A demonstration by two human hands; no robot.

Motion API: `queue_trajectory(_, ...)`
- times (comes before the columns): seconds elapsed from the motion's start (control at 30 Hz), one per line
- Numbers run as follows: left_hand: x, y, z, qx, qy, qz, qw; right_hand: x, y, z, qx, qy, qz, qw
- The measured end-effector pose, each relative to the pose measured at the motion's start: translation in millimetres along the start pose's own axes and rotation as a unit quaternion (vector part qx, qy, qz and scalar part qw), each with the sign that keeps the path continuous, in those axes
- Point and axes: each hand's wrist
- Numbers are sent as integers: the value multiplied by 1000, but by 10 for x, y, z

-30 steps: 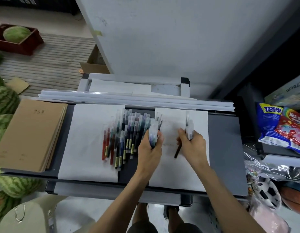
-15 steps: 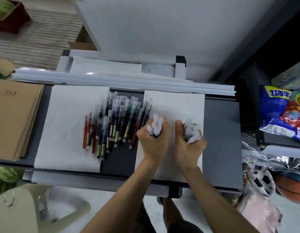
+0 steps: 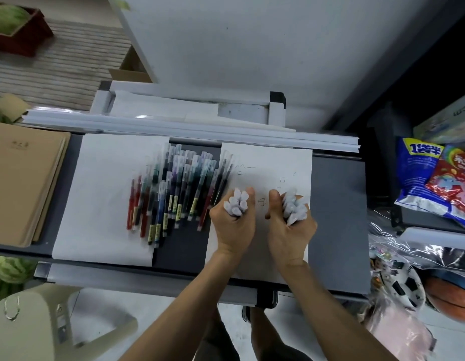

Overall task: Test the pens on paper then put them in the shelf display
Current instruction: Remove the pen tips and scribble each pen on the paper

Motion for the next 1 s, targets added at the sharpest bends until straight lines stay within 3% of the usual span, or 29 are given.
queue_trajectory(0.07,24,-29,113,7,14,-10,1000,12,34,-80,38,-30,-32,998)
queue_trajectory(0.2,44,-28,261,21,153,-42,987,97,115,-275,81,-91,-100,987)
queue_trajectory(0.43,50,59,652,-1,299,-60,952,212,400,-529,79,-247,-244,934)
queue_trajectory(0.57,6,164,917,-21,341,-87,936,203,585,-693,81,-244,-290,922)
queue_trajectory(0.8,-20,202,1382,-1,340,-141,930,19,882,-1060,137,-246,-262,923)
queue_trajectory(1.0,-137,258,1723,-19,323,-243,915,-348,1224,-1254,139,-228,-159,950)
Point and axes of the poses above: each hand's wrist, its own x-axis towards the middle knuckle, its own y-axis out of the back of the hand, z = x × y, and after that the axes turned 12 degrees about -x, right-handed
